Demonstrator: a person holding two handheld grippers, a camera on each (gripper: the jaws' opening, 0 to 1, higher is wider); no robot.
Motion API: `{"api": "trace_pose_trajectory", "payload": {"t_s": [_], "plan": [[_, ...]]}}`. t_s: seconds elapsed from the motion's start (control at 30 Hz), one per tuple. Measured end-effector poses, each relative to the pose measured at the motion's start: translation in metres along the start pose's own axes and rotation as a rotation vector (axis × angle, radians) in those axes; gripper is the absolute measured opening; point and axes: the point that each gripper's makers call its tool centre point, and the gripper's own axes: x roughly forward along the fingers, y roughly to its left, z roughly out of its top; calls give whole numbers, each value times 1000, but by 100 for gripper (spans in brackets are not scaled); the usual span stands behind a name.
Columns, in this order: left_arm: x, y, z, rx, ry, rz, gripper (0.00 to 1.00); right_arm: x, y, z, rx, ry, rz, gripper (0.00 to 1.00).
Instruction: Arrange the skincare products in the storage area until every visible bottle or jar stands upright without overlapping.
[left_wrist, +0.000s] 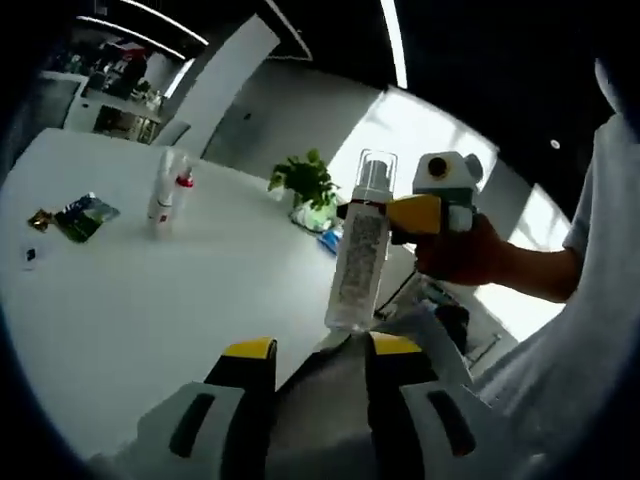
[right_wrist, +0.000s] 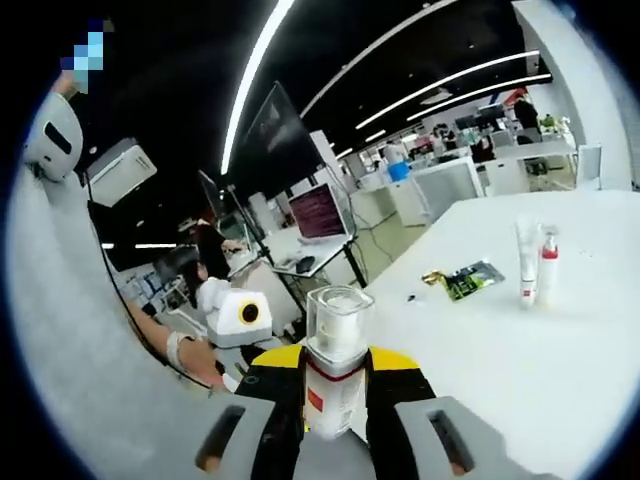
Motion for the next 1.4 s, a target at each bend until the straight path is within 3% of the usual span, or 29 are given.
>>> {"api": "trace_pose_trajectory", "payload": {"t_s": [0.07, 0.2, 0.33, 0.43, 0.63, 0.83, 1.13, 1.27, 1.4], "plan": [[-1, 6, -3, 38, 29, 67, 25, -4, -3, 3, -28, -3, 2, 15], [-1, 10, -13, 79, 101, 121, 32, -13, -10, 9, -68, -40, 11, 15], [-5, 24, -27, 283, 205, 231, 34, -14, -27, -2, -117, -47, 6, 15], [-10, 35, -41, 334, 266, 304, 36, -15, -40, -11, -118, -34, -35, 15], [-11, 57, -43, 338, 250, 417, 30, -21, -60, -18, -212, -18, -112, 15], [-13, 60, -45, 370, 263, 434, 28, -23, -73, -23, -237, -45, -169, 15], [-15, 71, -50, 370, 289, 483, 41, -21, -81, -51, -252, 19, -214, 15], [-19, 83, -53, 372, 318, 536, 48, -21, -86, -54, -258, 30, -240, 15], [-24, 92, -57, 397, 359, 586, 51, -21, -91, -52, -327, 45, -285, 15]]}}
